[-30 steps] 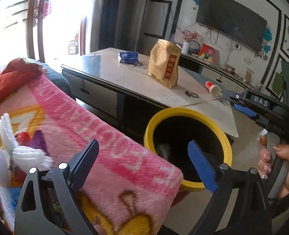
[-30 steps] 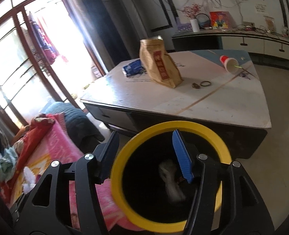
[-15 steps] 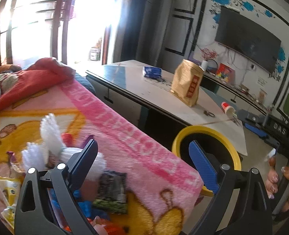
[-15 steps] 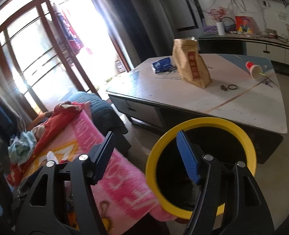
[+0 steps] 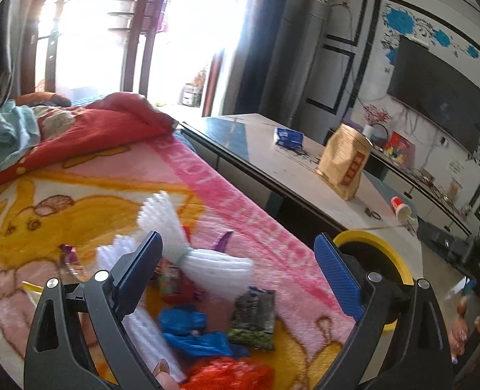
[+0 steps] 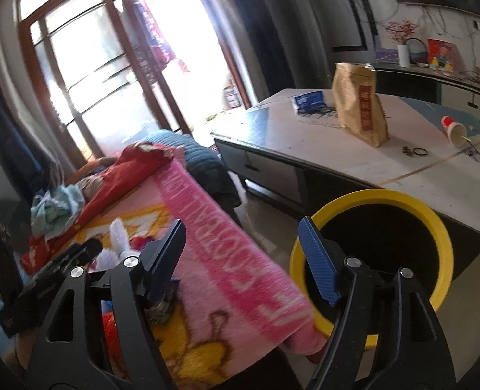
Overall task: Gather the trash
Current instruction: 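Move both tools back over the trash pile on the bed, then grasp the white foam net with the left tool while the right tool grasps the red plastic bag, then carry the foam net and red bag with both tools over the yellow bin, then open both tools to drop the foam net and red bag into the bin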
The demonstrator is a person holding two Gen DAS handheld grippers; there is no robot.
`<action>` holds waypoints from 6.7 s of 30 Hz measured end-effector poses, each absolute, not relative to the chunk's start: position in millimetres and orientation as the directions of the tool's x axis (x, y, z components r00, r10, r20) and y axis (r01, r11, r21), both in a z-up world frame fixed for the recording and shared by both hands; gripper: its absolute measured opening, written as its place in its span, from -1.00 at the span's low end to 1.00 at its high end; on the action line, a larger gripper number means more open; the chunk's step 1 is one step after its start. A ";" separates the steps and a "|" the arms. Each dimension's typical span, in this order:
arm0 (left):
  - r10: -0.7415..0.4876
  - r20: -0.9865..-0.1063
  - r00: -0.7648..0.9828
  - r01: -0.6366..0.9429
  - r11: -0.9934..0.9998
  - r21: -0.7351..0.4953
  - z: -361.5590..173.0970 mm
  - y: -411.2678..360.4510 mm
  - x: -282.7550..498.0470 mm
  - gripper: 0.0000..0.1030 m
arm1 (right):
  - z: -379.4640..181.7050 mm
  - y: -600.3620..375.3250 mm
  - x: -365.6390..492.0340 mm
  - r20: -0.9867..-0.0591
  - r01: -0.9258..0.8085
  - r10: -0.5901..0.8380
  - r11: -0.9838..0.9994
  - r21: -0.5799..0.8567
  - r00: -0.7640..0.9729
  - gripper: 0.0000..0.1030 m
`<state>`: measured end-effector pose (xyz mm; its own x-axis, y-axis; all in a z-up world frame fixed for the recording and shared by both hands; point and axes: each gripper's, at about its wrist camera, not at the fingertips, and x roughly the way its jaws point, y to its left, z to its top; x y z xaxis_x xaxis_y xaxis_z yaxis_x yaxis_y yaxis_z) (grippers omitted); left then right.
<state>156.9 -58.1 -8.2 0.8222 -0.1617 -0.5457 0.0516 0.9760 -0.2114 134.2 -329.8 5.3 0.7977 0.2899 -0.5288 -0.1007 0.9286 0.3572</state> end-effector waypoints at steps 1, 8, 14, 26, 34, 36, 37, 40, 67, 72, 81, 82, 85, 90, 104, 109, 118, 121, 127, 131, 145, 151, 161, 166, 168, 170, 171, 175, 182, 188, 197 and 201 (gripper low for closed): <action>-0.152 -0.543 0.826 0.039 0.976 -0.213 -7.4 -52.1 155.5 0.78 | 5.4 -326.1 133.1 -0.529 -0.110 0.296 0.929 0.354 0.795 0.26; -0.108 -0.537 0.837 -0.023 0.973 -0.231 -5.2 -22.6 151.8 0.78 | 5.3 -286.4 120.3 -0.536 -0.205 0.358 0.923 0.325 0.764 0.32; -0.070 -0.541 0.838 -0.075 0.968 -0.242 -5.0 5.8 148.9 0.78 | -0.7 -243.6 107.2 -0.557 -0.308 0.420 0.907 0.288 0.716 0.36; -0.016 -0.580 0.815 -0.143 0.963 -0.227 -15.9 46.7 136.5 0.78 | -22.8 -181.6 86.9 -0.623 -0.451 0.482 0.864 0.223 0.615 0.39; -0.061 -0.618 0.784 -0.117 0.963 -0.243 -32.3 55.6 130.1 0.76 | -44.9 -163.9 83.4 -0.675 -0.483 0.466 0.857 0.181 0.572 0.39; -0.089 -0.632 0.770 -0.104 0.959 -0.262 -37.5 56.0 130.7 0.74 | -50.4 -160.7 82.7 -0.686 -0.488 0.460 0.856 0.172 0.564 0.39; -0.109 -0.638 0.762 -0.094 0.957 -0.276 -40.9 54.9 130.6 0.70 | -52.8 -159.7 82.6 -0.689 -0.489 0.456 0.856 0.167 0.563 0.39; -0.166 -0.656 0.737 -0.059 0.950 -0.307 -47.9 49.0 132.8 0.57 | -60.0 -157.8 85.0 -0.703 -0.490 0.442 0.859 0.151 0.557 0.39; -0.330 -0.698 0.635 -0.031 0.892 -0.450 -81.4 38.4 147.6 -0.50 | -62.7 -155.4 79.5 -0.731 -0.578 0.552 0.772 0.265 0.401 -0.81; -0.335 -0.666 0.667 -0.014 0.888 -0.460 -68.1 40.5 141.1 -0.52 | -54.1 -156.7 77.1 -0.715 -0.585 0.571 0.762 0.278 0.404 -0.84; -0.326 -0.583 0.744 0.015 0.881 -0.473 -29.2 51.8 123.8 -0.52 | -33.3 -167.8 76.1 -0.671 -0.582 0.599 0.757 0.298 0.436 -0.85; -0.323 -0.575 0.752 0.018 0.882 -0.471 -25.4 52.9 122.0 -0.52 | -30.9 -169.7 76.3 -0.666 -0.579 0.602 0.758 0.301 0.441 -0.85; -0.310 -0.548 0.777 0.027 0.886 -0.462 -11.7 56.2 115.0 -0.52 | -21.3 -176.7 75.8 -0.644 -0.572 0.607 0.762 0.305 0.465 -0.85; -0.300 -0.519 0.800 0.042 0.892 -0.450 5.1 58.1 106.4 -0.52 | -7.8 -191.7 77.9 -0.612 -0.552 0.603 0.777 0.304 0.511 -0.85; -0.332 -0.490 0.806 0.102 0.894 -0.437 17.7 39.1 105.2 -0.52 | 6.4 -231.7 95.2 -0.573 -0.456 0.543 0.836 0.304 0.614 -0.85; -0.350 -0.488 0.800 0.127 0.893 -0.432 18.2 28.8 107.5 -0.52 | 9.8 -248.5 104.4 -0.560 -0.411 0.507 0.861 0.300 0.655 -0.85; -0.381 -0.491 0.783 0.168 0.891 -0.422 17.6 10.1 111.2 -0.52 | 13.9 -276.9 115.3 -0.537 -0.328 0.456 0.889 0.320 0.710 -0.85; -0.393 -0.494 0.776 0.184 0.889 -0.418 16.9 2.5 113.4 -0.52 | 15.1 -283.8 116.8 -0.533 -0.308 0.442 0.894 0.326 0.721 -0.85; -0.415 -0.500 0.760 0.218 0.888 -0.405 17.0 -13.4 118.5 -0.52 | 16.6 -299.6 119.7 -0.524 -0.267 0.414 0.904 0.335 0.744 -0.85; -0.429 -0.503 0.751 0.240 0.886 -0.397 17.7 -24.3 122.7 -0.52 | 18.2 -309.2 121.2 -0.517 -0.242 0.393 0.910 0.336 0.760 -0.85; -0.481 -0.512 0.712 0.321 0.871 -0.372 16.7 -65.1 138.3 -0.52 | 17.2 -349.4 128.6 -0.504 -0.132 0.314 0.922 0.364 0.805 -0.85; -0.502 -0.520 0.691 0.358 0.863 -0.358 14.3 -84.2 143.5 -0.52 | 17.5 -364.3 129.3 -0.500 -0.088 0.273 0.928 0.362 0.822 -0.85; -0.538 -0.534 0.651 0.422 0.843 -0.335 9.6 -124.1 150.6 -0.52 | 7.2 -402.2 133.4 -0.518 0.026 0.181 0.930 0.367 0.836 -0.85; -0.552 -0.548 0.629 0.449 0.833 -0.324 4.4 -144.4 155.1 -0.52 | -0.3 -420.8 135.5 -0.530 0.079 0.142 0.924 0.373 0.836 -0.85; -0.557 -0.554 0.620 0.459 0.829 -0.320 1.8 -152.1 157.1 -0.52 | -4.0 -425.8 137.1 -0.536 0.097 0.131 0.922 0.375 0.834 -0.85; -0.561 -0.558 0.611 0.467 0.825 -0.317 -0.4 -158.2 158.7 -0.52 | -7.2 -431.4 138.6 -0.541 0.113 0.119 0.920 0.376 0.832 -0.85; -0.563 -0.560 0.608 0.471 0.823 -0.316 -1.4 -161.1 159.5 -0.52 | -8.8 -434.0 138.8 -0.544 0.122 0.112 0.919 0.375 0.831 -0.85; -0.573 -0.573 0.586 0.485 0.814 -0.318 -9.6 -174.5 164.1 -0.52 | -15.5 -444.4 141.4 -0.558 0.157 0.080 0.918 0.364 0.826 -0.85; -0.594 -0.591 0.546 0.506 0.796 -0.332 -28.0 -199.9 172.4 -0.52 | -31.2 -460.6 145.0 -0.592 0.211 0.045 0.910 0.357 0.805 -0.85; -0.596 -0.617 0.514 0.511 0.790 -0.338 -47.2 -220.1 183.6 -0.52 | -46.2 -473.6 150.2 -0.625 0.260 0.019 0.899 0.352 0.780 -0.85; -0.583 -0.651 0.486 0.526 0.790 -0.314 -72.5 -248.9 200.0 -0.52 | -68.6 -487.6 155.7 -0.671 0.321 0.005 0.875 0.362 0.741 -0.84; -0.581 -0.659 0.478 0.528 0.789 -0.313 -81.9 -261.9 206.5 -0.52 | -77.6 -494.6 158.5 -0.689 0.351 -0.001 0.861 0.368 0.725 -0.77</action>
<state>206.5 -261.9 -81.9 0.4777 -0.5810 -0.6589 0.5284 0.7892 -0.3129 158.5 -494.6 -77.6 0.7251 -0.0013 -0.6886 0.3512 0.8609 0.3682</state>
